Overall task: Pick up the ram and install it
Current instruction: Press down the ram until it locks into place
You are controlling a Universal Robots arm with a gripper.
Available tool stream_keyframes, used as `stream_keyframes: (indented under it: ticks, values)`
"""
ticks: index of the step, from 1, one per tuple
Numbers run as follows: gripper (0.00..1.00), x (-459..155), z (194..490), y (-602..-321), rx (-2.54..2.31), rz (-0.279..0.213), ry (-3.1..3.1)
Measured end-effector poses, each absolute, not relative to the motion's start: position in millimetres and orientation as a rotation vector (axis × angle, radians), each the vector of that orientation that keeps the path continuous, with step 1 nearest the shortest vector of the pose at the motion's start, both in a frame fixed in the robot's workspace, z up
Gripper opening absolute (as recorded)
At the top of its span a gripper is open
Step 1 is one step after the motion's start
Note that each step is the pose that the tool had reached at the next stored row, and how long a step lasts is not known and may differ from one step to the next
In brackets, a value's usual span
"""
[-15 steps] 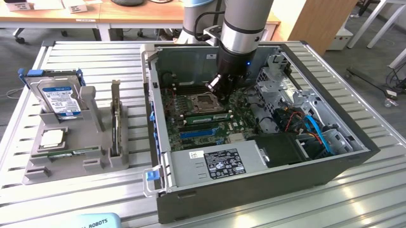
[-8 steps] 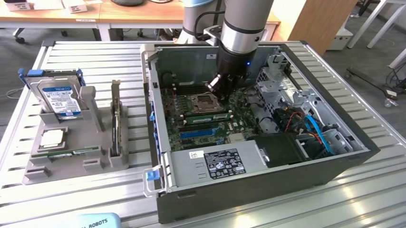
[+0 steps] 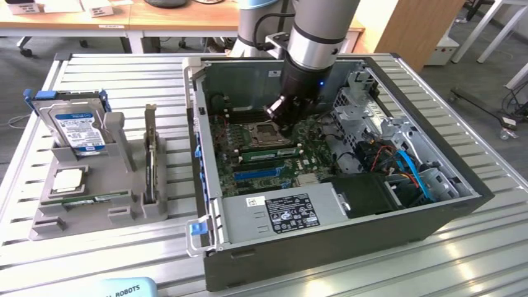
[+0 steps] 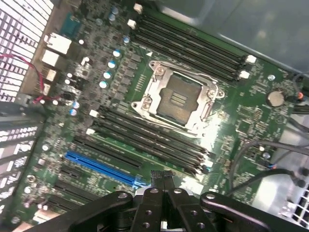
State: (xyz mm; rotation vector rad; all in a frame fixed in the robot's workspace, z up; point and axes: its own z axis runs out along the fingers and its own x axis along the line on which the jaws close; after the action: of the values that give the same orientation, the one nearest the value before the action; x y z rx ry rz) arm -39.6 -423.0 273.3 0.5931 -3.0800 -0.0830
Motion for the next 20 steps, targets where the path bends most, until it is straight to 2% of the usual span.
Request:
stream_keyframes:
  ticks: [20]
  values:
    - [0.1, -39.6, 270.7, -423.0, 0.195, -0.092, -3.119]
